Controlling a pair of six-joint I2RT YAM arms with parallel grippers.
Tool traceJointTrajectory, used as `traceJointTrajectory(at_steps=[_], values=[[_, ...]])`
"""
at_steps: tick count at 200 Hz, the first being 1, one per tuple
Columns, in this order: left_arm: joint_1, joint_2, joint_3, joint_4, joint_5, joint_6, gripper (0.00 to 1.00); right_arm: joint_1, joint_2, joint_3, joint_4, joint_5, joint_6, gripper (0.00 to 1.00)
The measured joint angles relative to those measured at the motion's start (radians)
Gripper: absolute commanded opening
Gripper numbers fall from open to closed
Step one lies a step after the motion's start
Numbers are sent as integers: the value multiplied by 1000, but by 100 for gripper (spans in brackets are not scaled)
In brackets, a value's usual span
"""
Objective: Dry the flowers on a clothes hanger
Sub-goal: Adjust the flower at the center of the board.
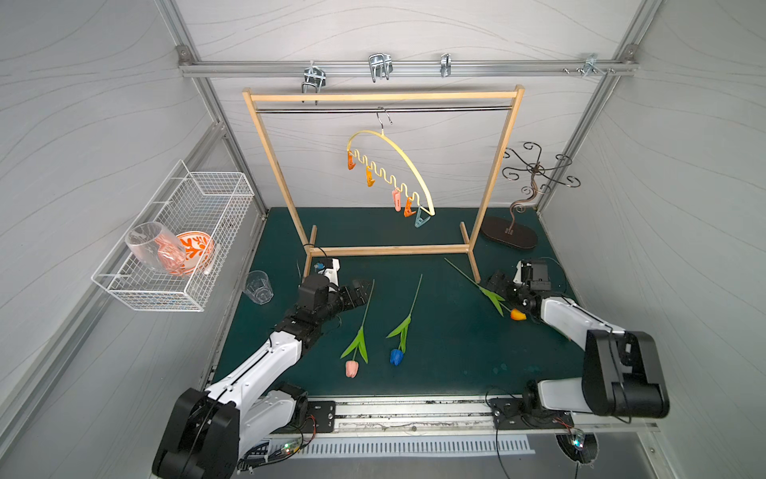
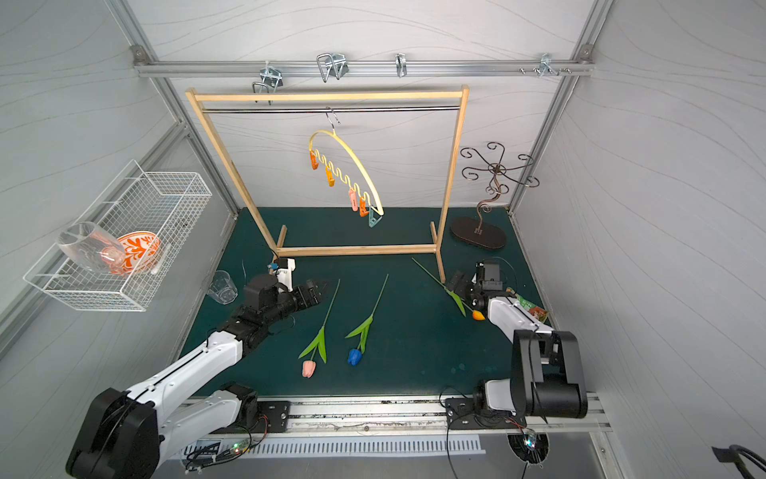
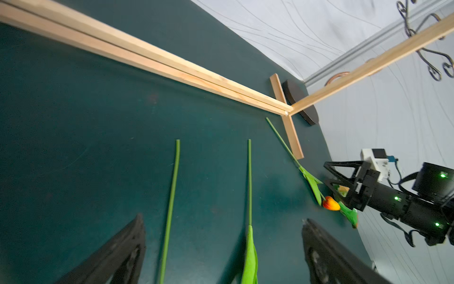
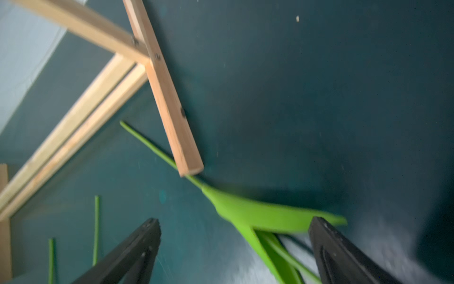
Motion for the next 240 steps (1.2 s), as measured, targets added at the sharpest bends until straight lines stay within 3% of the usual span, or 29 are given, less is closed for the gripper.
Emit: traceJointTrajectory(at_steps=[30, 69, 102, 142, 169, 193, 216, 240], values=[[2, -10, -19, -91, -124, -85, 100, 5, 40, 31, 16, -56, 0, 99], [4, -10, -19, -106, -145, -122, 100, 85, 100, 30, 12, -93, -5, 99], [4, -37, -35, -98, -148, -134, 100, 219, 62, 12, -16, -87, -9, 99], [4, -87, -52, -91, -153, -143, 100, 419, -108, -5, -114, -7, -2, 96], [4, -102, -60, -85, -160, -152, 100, 426, -76, 91, -168, 85, -51, 71], [4, -104, -72, -83, -193, -190, 100, 411, 130, 294, -230, 89, -149, 34], [4, -104, -103, -67, -220, -235, 100, 404, 334, 470, -290, 71, -238, 34], [4, -103, -127, -57, -223, -259, 100, 400, 426, 535, -349, 60, -303, 34]])
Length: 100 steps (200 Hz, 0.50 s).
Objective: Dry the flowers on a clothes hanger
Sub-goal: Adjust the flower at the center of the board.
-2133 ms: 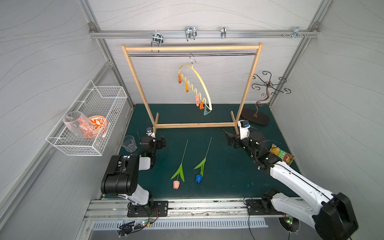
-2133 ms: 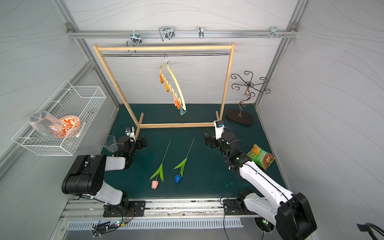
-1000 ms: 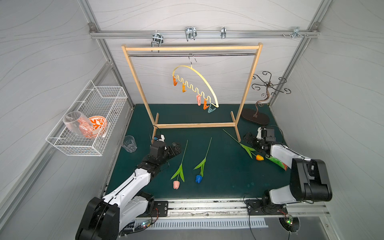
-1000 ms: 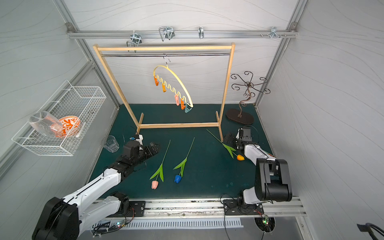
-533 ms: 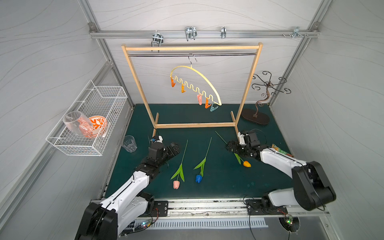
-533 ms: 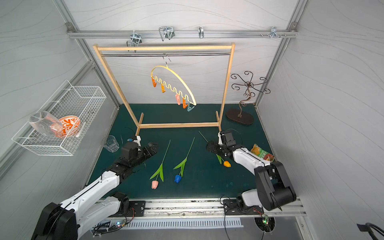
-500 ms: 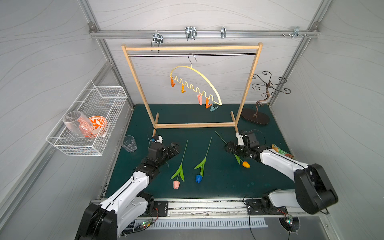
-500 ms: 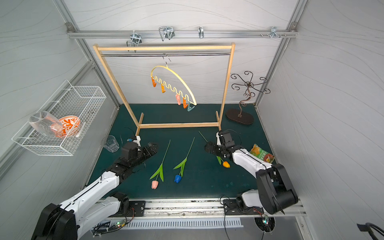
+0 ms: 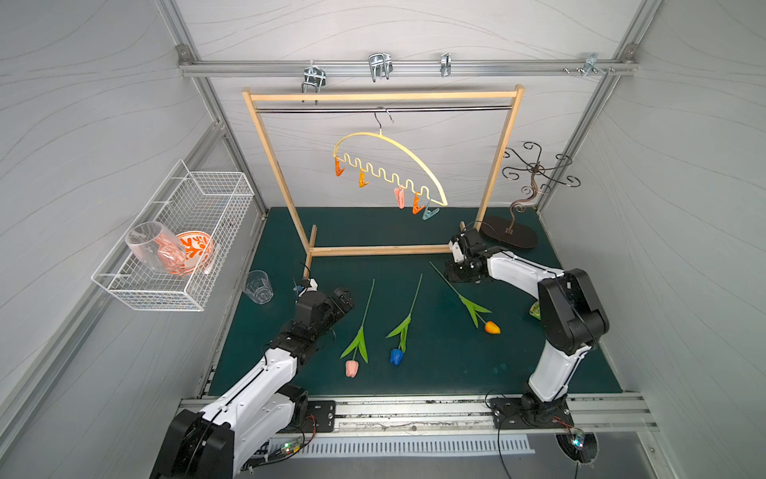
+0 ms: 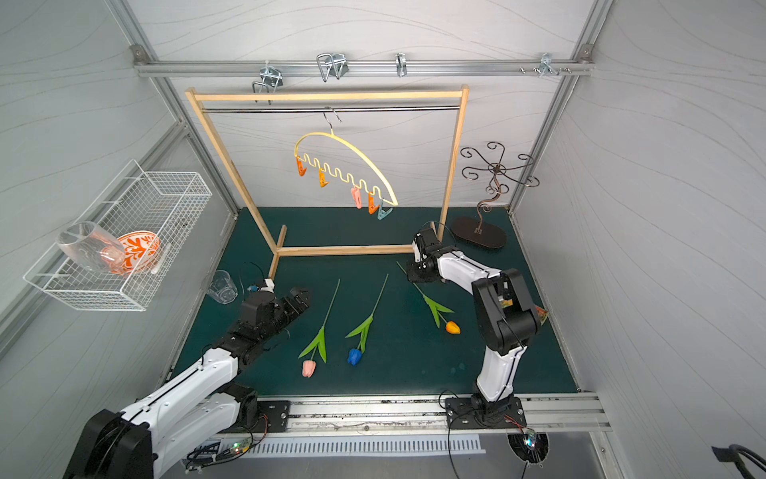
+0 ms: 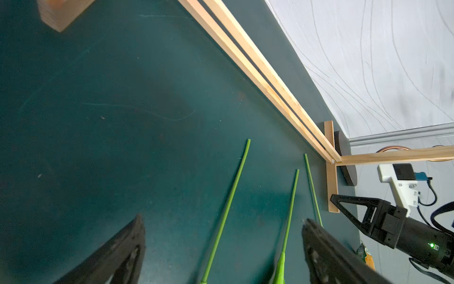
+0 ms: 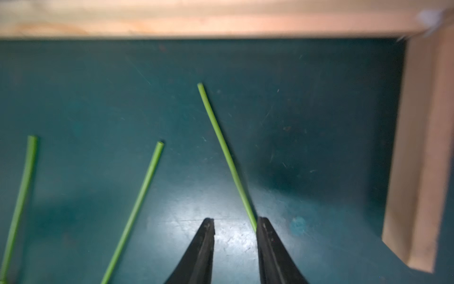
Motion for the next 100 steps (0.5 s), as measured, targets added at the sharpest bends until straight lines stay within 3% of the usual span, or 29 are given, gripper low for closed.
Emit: traceJointTrajectory(at_steps=[41, 73, 100], values=[[0, -1, -1, 31, 1, -16, 100, -1, 16, 18, -51, -18, -65, 35], [0, -8, -1, 42, 5, -21, 100, -1, 21, 2, -58, -15, -90, 55], [0, -8, -7, 71, 18, -20, 100, -1, 51, -3, -60, -16, -91, 53]])
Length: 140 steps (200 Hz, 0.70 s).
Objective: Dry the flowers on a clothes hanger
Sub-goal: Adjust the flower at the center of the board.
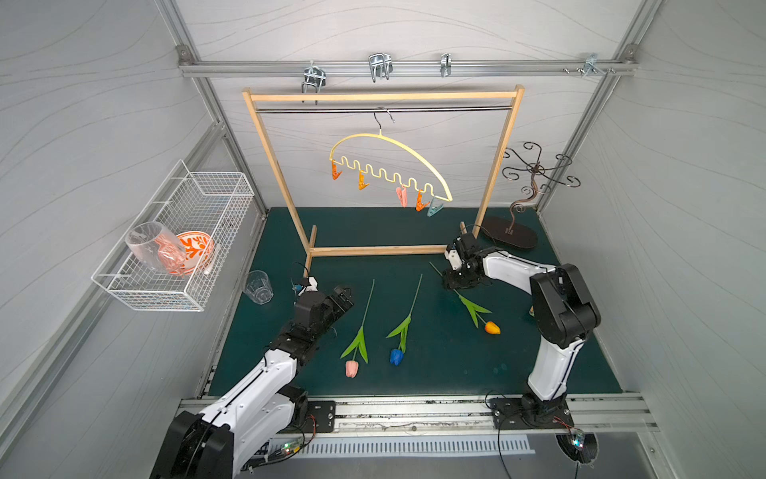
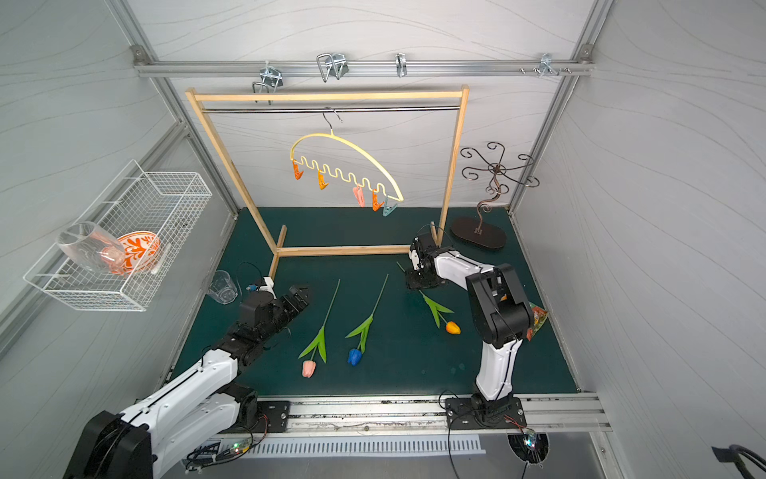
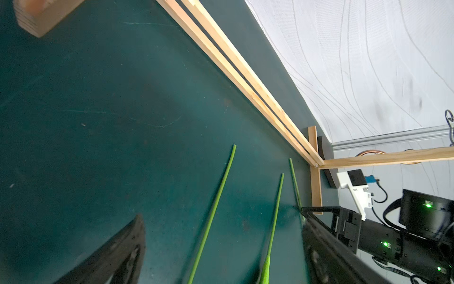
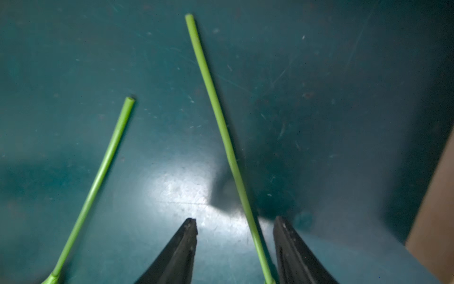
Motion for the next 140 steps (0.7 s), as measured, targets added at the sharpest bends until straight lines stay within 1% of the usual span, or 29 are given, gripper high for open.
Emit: traceJointTrajectory(at_steps=[22, 37, 52, 63, 70, 81, 90, 104, 126, 140], values=[[0, 0, -6, 13, 3, 0, 100, 2, 4, -1, 4, 1, -2, 41], [0, -2, -6, 14, 3, 0, 100, 6, -1, -14, 18, 3, 0, 37], [0, -6, -8, 16, 4, 0, 100, 13, -17, -42, 44, 6, -1, 36], [0, -6, -8, 18, 5, 0, 100, 23, -29, -62, 58, 11, 0, 33], [0, -6, -8, 21, 6, -1, 100, 31, -35, -72, 65, 13, 0, 28], [0, -6, -8, 21, 8, -1, 100, 40, -42, -85, 73, 16, 6, 27], [0, -6, -8, 21, 9, -2, 100, 45, -45, -92, 82, 19, 8, 21], [0, -6, -9, 21, 9, -2, 99, 50, -47, -98, 89, 26, 11, 19], [0, -4, -10, 21, 10, -3, 99, 60, -48, -100, 92, 50, 19, 18], [0, -4, -10, 21, 11, -3, 100, 72, -48, -100, 92, 71, 22, 8]])
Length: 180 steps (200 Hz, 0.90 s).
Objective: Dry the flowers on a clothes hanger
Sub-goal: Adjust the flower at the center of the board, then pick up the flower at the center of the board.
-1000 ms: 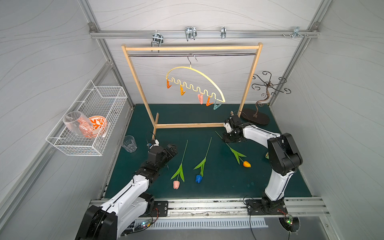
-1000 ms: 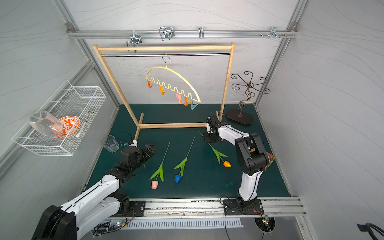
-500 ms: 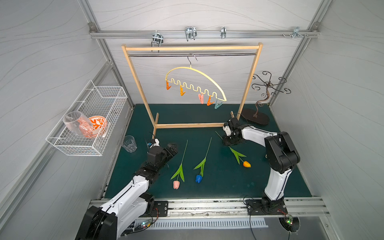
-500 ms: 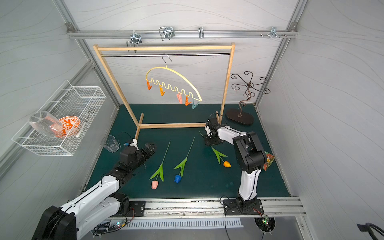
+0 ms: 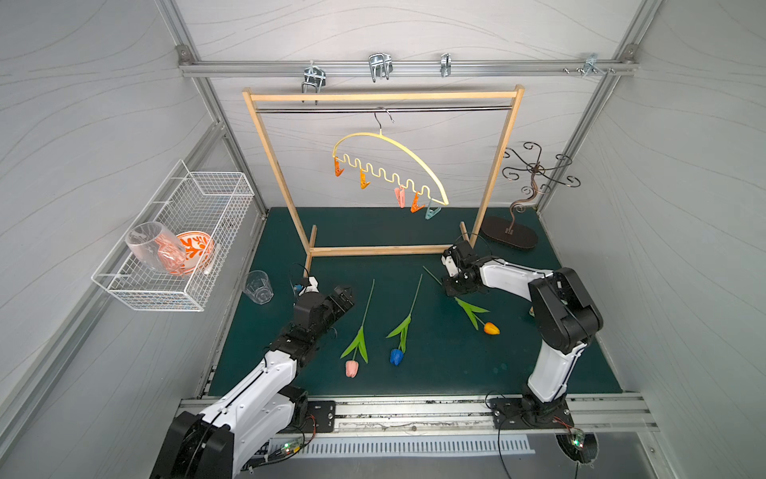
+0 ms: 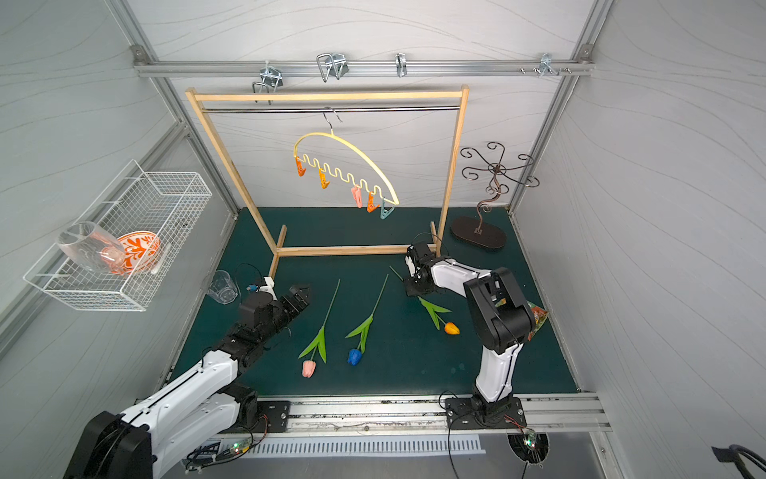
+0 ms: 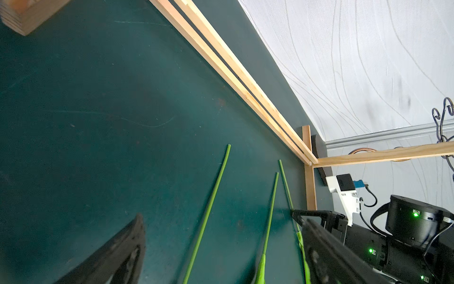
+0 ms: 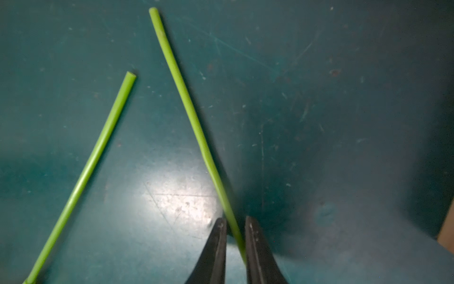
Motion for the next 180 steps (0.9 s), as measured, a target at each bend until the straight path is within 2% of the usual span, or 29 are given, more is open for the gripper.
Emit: traceJointTrajectory(at_steps=[13, 66, 86, 103, 126, 143, 180], values=[[0, 0, 0, 0, 0, 0, 100, 16, 0, 1, -1, 18, 4, 0], [0, 0, 0, 0, 0, 0, 100, 84, -20, -3, -26, 131, 12, 0], [0, -1, 0, 0, 2, 3, 100, 119, -108, -41, -43, 166, 19, 0], [0, -1, 0, -2, 6, 15, 100, 143, -245, -80, -27, 179, 27, 0], [0, -1, 9, -29, 25, 48, 100, 157, -457, -178, 109, 159, 45, 0], [0, 0, 34, -63, 31, 72, 100, 158, -561, -280, 260, 132, 58, 0], [0, 59, 45, -4, 44, 77, 100, 158, -549, -426, 472, 53, 80, 0]])
